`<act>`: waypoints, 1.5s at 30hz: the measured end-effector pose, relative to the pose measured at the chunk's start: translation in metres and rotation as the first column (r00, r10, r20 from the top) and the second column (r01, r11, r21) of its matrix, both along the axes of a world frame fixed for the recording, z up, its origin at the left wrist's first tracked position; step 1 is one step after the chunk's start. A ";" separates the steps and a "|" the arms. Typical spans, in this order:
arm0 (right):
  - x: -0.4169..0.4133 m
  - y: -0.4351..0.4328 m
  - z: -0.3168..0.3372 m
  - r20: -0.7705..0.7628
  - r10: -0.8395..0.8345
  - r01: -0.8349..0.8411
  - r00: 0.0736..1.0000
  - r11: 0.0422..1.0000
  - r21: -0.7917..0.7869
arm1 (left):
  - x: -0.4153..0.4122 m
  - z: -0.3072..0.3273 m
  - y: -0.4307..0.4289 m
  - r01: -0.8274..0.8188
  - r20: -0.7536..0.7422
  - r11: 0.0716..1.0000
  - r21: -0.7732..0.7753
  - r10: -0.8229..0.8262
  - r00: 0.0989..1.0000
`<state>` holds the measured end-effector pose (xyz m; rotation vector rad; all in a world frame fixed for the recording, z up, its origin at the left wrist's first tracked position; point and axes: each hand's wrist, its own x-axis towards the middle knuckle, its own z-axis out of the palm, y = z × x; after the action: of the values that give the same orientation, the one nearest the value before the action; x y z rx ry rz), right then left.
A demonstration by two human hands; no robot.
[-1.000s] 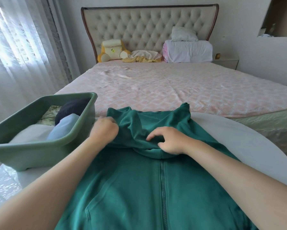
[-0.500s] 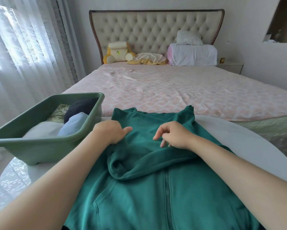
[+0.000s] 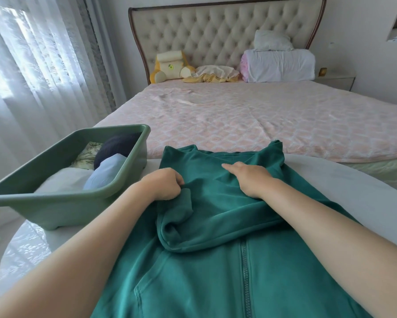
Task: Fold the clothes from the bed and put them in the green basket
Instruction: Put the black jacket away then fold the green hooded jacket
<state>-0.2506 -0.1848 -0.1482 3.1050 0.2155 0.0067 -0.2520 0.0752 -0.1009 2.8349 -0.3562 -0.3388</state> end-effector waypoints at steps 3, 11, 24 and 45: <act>0.009 -0.005 0.002 0.052 -0.036 0.035 0.998 0.999 0.025 | 0.007 0.008 -0.003 -0.092 0.125 0.964 -0.249 0.126 0.984; 0.009 -0.031 0.034 0.336 -0.341 0.189 0.878 0.892 0.411 | 0.021 0.016 -0.028 -0.045 0.419 0.891 -0.451 0.257 0.871; -0.008 -0.016 0.011 -0.023 -0.065 0.068 0.998 0.975 0.210 | 0.013 -0.012 -0.040 0.083 0.190 0.984 0.156 -0.112 0.975; -0.090 -0.068 0.008 -0.056 0.134 -0.121 0.989 0.974 0.189 | -0.005 -0.017 -0.087 0.185 0.367 0.951 -0.248 -0.084 0.926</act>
<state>-0.3405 -0.2531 -0.1398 3.2729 0.4408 -0.0810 -0.2568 -0.0119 -0.1178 2.5859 -0.6221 0.1909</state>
